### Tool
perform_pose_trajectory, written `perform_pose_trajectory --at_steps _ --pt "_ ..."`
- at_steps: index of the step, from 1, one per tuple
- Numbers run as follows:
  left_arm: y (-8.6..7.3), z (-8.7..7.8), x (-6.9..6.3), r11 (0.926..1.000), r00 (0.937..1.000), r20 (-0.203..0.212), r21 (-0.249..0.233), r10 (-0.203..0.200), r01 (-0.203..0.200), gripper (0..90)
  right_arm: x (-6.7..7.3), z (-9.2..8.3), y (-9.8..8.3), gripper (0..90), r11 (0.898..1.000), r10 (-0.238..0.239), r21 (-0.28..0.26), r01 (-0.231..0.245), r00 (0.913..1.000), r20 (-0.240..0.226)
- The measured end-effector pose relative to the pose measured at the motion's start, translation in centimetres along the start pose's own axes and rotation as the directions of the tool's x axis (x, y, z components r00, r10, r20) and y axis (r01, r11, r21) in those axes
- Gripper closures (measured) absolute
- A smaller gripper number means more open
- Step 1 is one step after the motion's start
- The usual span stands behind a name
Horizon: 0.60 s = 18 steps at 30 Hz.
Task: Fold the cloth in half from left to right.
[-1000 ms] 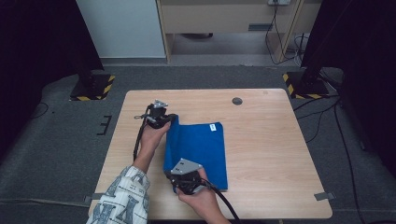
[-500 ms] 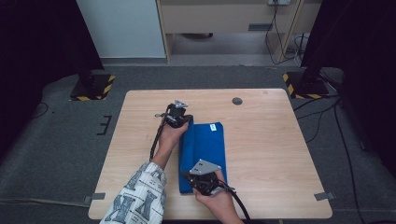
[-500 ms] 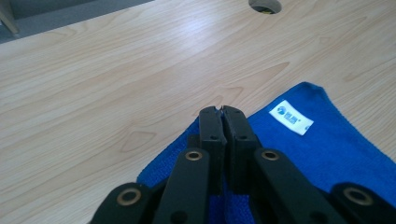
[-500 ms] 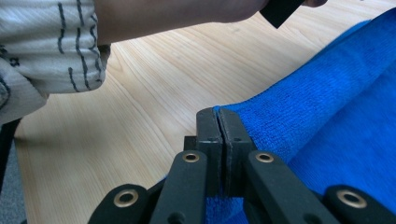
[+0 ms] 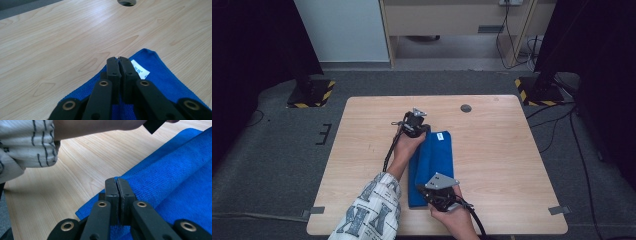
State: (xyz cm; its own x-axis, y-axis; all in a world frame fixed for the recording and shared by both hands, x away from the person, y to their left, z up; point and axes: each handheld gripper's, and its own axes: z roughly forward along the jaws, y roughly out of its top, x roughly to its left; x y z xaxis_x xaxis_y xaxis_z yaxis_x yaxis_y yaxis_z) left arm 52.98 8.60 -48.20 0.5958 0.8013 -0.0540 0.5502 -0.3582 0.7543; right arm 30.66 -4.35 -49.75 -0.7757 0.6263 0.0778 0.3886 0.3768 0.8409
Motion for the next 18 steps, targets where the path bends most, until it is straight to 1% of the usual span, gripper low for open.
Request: perform_pose_trajectory --at_steps 4,6,10,14,16,18 --pt "0.2 0.5 -0.5 0.9999 0.9999 -0.005 0.009 0.013 -0.013 86.6 -0.1 -0.3 -0.3 88.1 1.000 -0.001 0.002 0.001 1.0000 0.006" --pt "0.1 0.8 -0.5 0.9999 1.0000 -0.003 0.014 0.005 -0.005 86.6 -0.4 -0.6 -0.3 88.1 1.000 0.007 -0.007 -0.007 0.9999 0.010" --pt "0.2 1.2 -0.8 0.9999 0.9999 0.008 0.009 -0.007 0.006 86.5 -0.8 -1.0 -0.6 87.9 1.000 0.012 0.000 -0.012 0.9999 0.010" --pt "0.4 1.4 -1.2 1.0000 0.9999 0.008 -0.005 -0.007 0.007 86.6 -1.2 -1.1 -0.9 87.9 1.000 0.006 0.018 -0.006 0.9999 0.014" --pt "0.4 1.5 -1.2 1.0000 0.9999 0.011 -0.001 -0.008 0.008 86.5 -1.3 -1.1 -1.0 87.9 1.000 0.015 0.018 -0.015 0.9998 0.012" --pt "0.3 1.8 -1.2 1.0000 0.9998 0.020 0.005 -0.007 0.006 86.5 -1.3 -1.0 -1.1 87.9 1.000 0.012 0.025 -0.012 0.9998 0.015"
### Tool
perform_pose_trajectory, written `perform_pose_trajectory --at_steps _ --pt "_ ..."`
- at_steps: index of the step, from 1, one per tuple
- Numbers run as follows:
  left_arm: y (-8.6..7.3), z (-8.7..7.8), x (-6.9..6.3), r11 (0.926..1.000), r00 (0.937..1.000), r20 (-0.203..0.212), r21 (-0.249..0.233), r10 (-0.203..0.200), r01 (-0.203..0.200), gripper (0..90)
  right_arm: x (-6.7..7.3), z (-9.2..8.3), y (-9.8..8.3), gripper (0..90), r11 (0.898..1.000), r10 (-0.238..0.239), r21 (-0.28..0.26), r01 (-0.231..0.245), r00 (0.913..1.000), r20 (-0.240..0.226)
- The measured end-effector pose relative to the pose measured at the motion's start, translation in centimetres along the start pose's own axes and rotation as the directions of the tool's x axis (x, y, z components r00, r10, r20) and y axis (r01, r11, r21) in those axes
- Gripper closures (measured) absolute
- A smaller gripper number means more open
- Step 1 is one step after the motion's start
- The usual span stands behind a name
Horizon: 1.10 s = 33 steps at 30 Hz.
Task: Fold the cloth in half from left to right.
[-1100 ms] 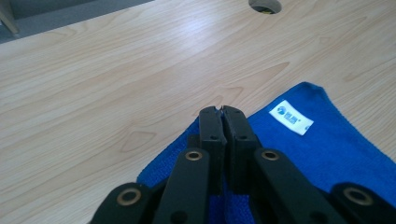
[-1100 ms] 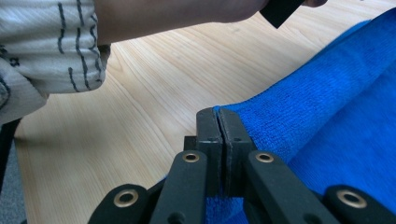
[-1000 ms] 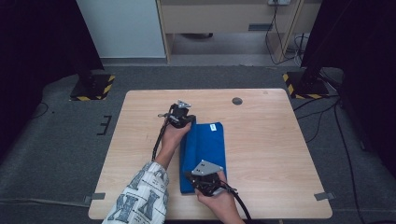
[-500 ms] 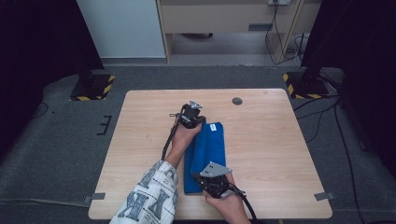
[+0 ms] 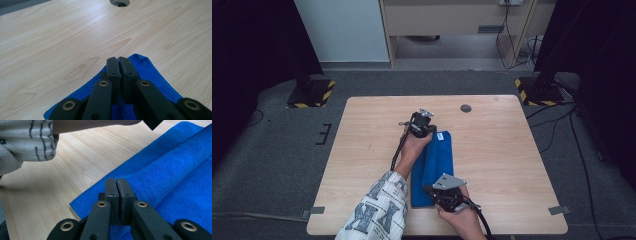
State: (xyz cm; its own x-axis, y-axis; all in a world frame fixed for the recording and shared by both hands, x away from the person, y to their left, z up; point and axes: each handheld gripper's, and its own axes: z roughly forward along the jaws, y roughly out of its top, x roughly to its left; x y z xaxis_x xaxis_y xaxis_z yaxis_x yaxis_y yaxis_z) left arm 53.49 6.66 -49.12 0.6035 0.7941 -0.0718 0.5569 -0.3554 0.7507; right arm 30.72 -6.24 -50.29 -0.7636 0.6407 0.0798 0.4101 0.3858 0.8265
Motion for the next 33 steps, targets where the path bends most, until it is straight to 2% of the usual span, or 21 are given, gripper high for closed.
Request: perform_pose_trajectory --at_steps 5,9,18,21,33 --pt "0.0 0.3 -0.4 0.9999 0.9999 0.012 -0.012 -0.001 0.001 86.5 -0.1 0.0 -0.3 87.8 1.000 0.006 0.004 -0.006 1.0000 -0.001" --pt "0.3 0.4 -0.7 0.9997 0.9999 0.001 -0.022 -0.011 0.011 86.5 -0.4 -0.4 -0.3 87.8 1.000 0.006 0.005 -0.006 1.0000 0.006" --pt "0.2 1.2 -1.0 0.9998 0.9998 -0.009 -0.008 -0.016 0.016 86.4 -1.2 -0.8 -0.7 86.9 0.999 0.030 0.010 -0.030 0.9995 0.013" --pt "0.1 1.5 -1.2 1.0000 0.9999 -0.009 0.001 -0.008 0.008 86.4 -1.5 -1.1 -0.8 86.8 0.999 0.040 0.011 -0.040 0.9991 0.015" --pt "0.2 2.0 -1.8 0.9999 0.9999 -0.009 0.005 -0.011 0.012 86.1 -1.9 -1.7 -1.1 86.3 0.999 0.041 0.024 -0.042 0.9989 0.024"
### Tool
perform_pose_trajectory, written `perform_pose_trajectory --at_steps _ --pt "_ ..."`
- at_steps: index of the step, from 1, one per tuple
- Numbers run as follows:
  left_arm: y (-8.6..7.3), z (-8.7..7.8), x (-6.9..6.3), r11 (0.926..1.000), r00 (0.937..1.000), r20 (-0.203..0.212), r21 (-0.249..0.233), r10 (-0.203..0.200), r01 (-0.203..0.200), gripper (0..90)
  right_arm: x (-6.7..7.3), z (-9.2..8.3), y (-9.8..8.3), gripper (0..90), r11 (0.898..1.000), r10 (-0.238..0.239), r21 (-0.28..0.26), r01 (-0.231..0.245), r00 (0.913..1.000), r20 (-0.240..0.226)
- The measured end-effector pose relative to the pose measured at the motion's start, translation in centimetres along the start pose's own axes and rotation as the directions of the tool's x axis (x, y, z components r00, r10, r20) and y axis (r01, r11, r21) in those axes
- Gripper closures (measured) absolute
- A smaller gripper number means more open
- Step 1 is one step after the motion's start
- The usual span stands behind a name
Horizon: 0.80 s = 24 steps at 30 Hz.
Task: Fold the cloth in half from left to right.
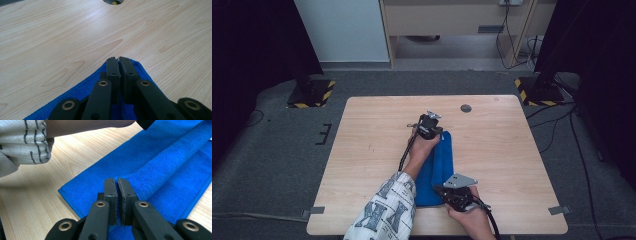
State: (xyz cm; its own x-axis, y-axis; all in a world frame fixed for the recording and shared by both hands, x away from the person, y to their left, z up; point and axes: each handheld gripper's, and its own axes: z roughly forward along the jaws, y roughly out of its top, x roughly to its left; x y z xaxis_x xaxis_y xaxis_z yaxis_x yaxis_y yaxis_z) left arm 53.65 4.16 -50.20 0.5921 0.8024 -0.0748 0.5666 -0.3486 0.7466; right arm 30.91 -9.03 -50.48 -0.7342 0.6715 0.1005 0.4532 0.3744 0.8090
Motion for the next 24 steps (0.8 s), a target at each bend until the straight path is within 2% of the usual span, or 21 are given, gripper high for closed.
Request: perform_pose_trajectory --at_steps 2,4,7,12,17,19,24 --pt "0.0 0.1 0.0 1.0000 1.0000 0.006 -0.003 -0.008 0.008 85.9 -0.1 -0.1 -0.1 86.3 1.000 0.000 0.003 0.000 1.0000 0.003" --pt "-0.1 0.2 -0.1 1.0000 0.9999 0.013 0.003 0.000 0.000 85.3 -0.3 -0.2 -0.2 85.2 1.000 0.004 0.013 -0.004 1.0000 0.005" --pt "-0.1 0.3 -0.2 1.0000 0.9998 0.022 0.006 -0.005 0.005 84.2 -0.5 -0.1 -0.4 79.4 0.999 0.017 0.026 -0.018 0.9995 0.026" --pt "-0.1 0.3 -0.2 0.9998 0.9994 0.031 -0.007 -0.017 0.018 79.9 -0.8 -0.1 -0.4 65.2 0.999 0.041 0.026 -0.043 0.9981 0.047" --pt "-0.1 0.3 -0.4 0.9998 0.9994 0.033 -0.018 -0.006 0.007 69.9 -1.1 -0.4 -0.2 52.1 0.998 0.058 0.018 -0.060 0.9943 0.089" --pt "0.0 0.3 -0.5 0.9995 0.9990 0.044 -0.028 -0.013 0.014 67.6 -1.2 -0.4 -0.2 49.2 0.998 0.063 0.013 -0.065 0.9935 0.095" --pt "0.2 0.0 -0.7 0.9990 0.9990 0.044 -0.044 0.000 0.002 62.7 -1.3 -0.5 -0.1 36.8 0.997 0.070 0.006 -0.072 0.9905 0.118"
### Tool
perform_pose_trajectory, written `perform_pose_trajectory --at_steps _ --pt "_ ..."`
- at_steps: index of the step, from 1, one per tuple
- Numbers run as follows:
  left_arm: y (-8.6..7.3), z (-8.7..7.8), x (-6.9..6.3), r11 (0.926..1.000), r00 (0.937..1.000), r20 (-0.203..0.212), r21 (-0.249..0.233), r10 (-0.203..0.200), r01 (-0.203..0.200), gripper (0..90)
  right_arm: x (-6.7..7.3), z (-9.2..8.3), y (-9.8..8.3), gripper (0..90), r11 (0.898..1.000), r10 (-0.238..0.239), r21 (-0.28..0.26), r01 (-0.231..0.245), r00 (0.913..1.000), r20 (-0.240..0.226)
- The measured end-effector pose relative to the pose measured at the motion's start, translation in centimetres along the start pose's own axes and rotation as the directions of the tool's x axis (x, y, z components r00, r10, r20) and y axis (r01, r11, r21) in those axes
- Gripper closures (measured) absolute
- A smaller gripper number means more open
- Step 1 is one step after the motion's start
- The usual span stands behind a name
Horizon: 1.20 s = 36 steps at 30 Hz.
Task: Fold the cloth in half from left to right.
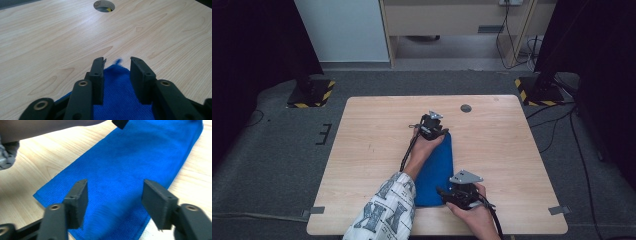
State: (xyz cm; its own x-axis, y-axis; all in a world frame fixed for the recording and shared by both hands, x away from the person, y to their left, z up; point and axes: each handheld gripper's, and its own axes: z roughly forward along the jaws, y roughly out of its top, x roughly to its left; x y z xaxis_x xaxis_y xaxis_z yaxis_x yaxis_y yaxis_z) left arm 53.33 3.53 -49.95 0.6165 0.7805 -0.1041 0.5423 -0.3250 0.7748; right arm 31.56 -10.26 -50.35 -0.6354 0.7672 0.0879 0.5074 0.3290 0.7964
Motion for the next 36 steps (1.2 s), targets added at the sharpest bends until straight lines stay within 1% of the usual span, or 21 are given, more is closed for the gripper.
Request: perform_pose_trajectory --at_steps 3,5,9,14,18,19,21,22,23,24,25,28,30,32,33,35,36 --pt "0.1 -0.3 -0.1 1.0000 1.0000 0.000 0.001 0.004 -0.004 56.7 -0.2 0.0 0.1 30.6 1.000 0.009 0.001 -0.009 1.0000 0.003" --pt "0.2 -0.7 -0.1 1.0000 0.9999 0.013 0.006 0.006 -0.006 52.7 -0.3 0.1 0.1 27.0 1.000 0.011 -0.001 -0.011 0.9999 0.008" --pt "0.3 -1.5 0.0 0.9994 0.9994 0.014 0.012 0.031 -0.032 41.1 -0.7 0.3 0.2 19.8 1.000 0.020 -0.003 -0.020 0.9996 0.020" --pt "0.3 -2.2 0.7 0.9995 0.9996 0.011 0.016 0.026 -0.026 23.9 -1.4 0.6 0.3 13.8 1.000 0.027 -0.003 -0.027 0.9991 0.033" --pt "0.3 -2.8 1.0 0.9995 0.9994 0.018 0.010 0.031 -0.032 16.2 -2.0 0.9 0.3 10.8 1.000 0.011 -0.006 -0.011 0.9988 0.047" --pt "0.2 -3.0 1.1 0.9994 0.9993 0.021 0.012 0.032 -0.032 15.1 -2.2 0.9 0.3 10.0 1.000 0.012 -0.004 -0.011 0.9990 0.044" --pt "0.1 -3.3 1.2 0.9995 0.9996 0.011 0.020 0.026 -0.026 12.9 -2.7 1.1 0.3 9.7 1.000 0.011 -0.003 -0.011 0.9989 0.045" --pt "0.0 -3.6 1.3 0.9996 0.9996 0.010 0.014 0.026 -0.026 11.8 -2.9 1.2 0.3 9.7 1.000 0.009 0.000 -0.009 0.9991 0.042" --pt "-0.1 -3.8 1.3 0.9995 0.9995 0.010 0.014 0.029 -0.029 11.0 -3.3 1.4 0.3 9.9 1.000 0.009 0.004 -0.009 0.9994 0.033" --pt "-0.1 -3.9 1.3 0.9994 0.9994 0.007 0.013 0.033 -0.033 10.5 -3.4 1.4 0.4 9.9 1.000 0.011 0.006 -0.012 0.9995 0.030" --pt "-0.1 -4.0 1.3 0.9992 0.9993 0.005 0.015 0.037 -0.037 10.0 -3.6 1.5 0.4 9.8 1.000 0.001 0.012 -0.002 0.9997 0.026" --pt "-0.3 -4.4 1.5 0.9985 0.9988 0.007 0.022 0.049 -0.049 7.7 -3.9 1.7 0.6 10.4 1.000 -0.009 0.016 0.008 0.9997 0.022" --pt "-0.4 -4.7 1.6 0.9985 0.9987 0.004 0.019 0.051 -0.051 7.3 -4.2 1.8 0.8 10.7 1.000 -0.012 0.016 0.012 0.9998 0.018" --pt "-0.7 -5.1 1.7 0.9983 0.9987 -0.003 0.026 0.052 -0.052 7.0 -4.4 2.0 1.0 11.7 1.000 -0.016 0.022 0.016 0.9998 0.012" --pt "-0.9 -5.3 1.8 0.9981 0.9983 -0.006 0.022 0.058 -0.058 7.0 -4.5 2.1 1.1 12.0 0.999 -0.024 0.024 0.024 0.9997 0.011" --pt "-1.1 -5.6 1.9 0.9968 0.9973 -0.015 0.035 0.072 -0.072 6.6 -5.0 2.3 1.3 13.1 0.999 -0.019 0.027 0.019 0.9997 0.012" --pt "-1.3 -5.8 2.0 0.9971 0.9974 -0.021 0.036 0.069 -0.068 6.4 -5.3 2.4 1.3 13.8 0.999 -0.021 0.027 0.021 0.9997 0.013"
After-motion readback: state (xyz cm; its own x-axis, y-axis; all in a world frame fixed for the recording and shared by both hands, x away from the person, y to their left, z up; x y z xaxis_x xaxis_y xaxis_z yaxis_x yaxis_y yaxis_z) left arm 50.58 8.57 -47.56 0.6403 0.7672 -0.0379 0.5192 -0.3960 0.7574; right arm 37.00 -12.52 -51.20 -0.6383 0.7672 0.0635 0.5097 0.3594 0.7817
